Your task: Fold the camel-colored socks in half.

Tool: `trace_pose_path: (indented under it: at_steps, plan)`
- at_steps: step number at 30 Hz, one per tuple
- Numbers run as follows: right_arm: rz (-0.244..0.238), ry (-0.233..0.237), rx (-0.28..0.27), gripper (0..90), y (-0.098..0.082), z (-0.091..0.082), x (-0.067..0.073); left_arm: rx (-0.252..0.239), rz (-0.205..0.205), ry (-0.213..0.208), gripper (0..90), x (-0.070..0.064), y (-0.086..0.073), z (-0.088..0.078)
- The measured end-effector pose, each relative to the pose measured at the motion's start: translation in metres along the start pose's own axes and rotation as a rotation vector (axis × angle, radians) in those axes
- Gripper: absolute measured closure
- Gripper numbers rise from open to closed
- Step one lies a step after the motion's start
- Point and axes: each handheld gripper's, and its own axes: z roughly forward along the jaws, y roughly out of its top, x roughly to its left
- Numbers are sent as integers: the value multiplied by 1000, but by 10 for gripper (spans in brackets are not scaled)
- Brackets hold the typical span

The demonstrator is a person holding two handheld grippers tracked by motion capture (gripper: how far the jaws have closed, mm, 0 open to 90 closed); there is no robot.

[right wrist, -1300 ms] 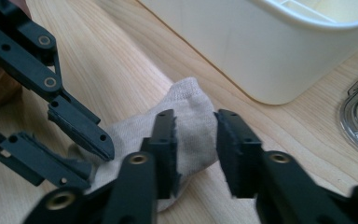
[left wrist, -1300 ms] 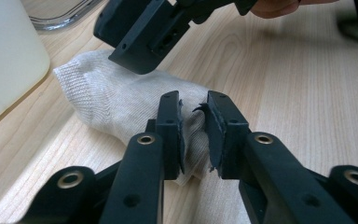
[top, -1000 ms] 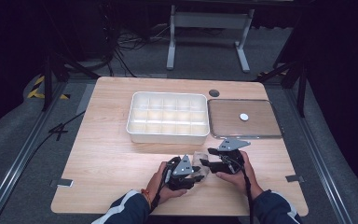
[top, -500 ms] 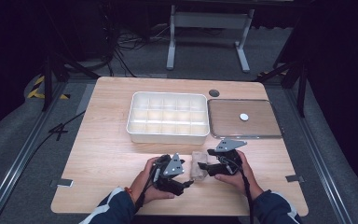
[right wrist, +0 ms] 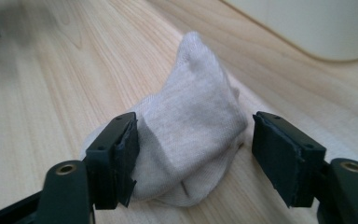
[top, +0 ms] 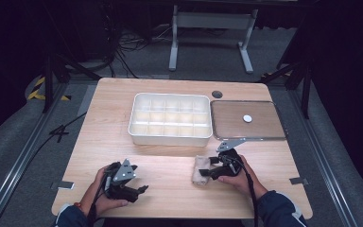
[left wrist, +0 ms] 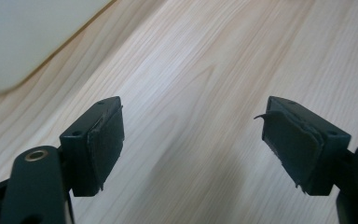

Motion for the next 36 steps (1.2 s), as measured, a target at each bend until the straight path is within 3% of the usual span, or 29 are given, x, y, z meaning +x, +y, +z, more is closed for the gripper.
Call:
trace_pose_path:
  at_steps: [7,11,18,20,27,36]
  plan:
    - [19,130,14,566,0,2,-4,53,-42,36,215,22,-13,9]
    - [-6,144,13,642,0,1,-2,59,-53,39,196,25,-14,13]
    - [-60,108,9,718,2,-3,6,31,-75,40,165,25,-17,16]
    - [-78,93,7,726,2,-5,9,35,-117,31,158,26,-18,16]
    - [-135,44,-9,736,6,-13,18,14,-122,28,151,27,-20,17]
    - [-162,-32,-75,735,9,-31,18,5,-122,21,138,26,-19,20]
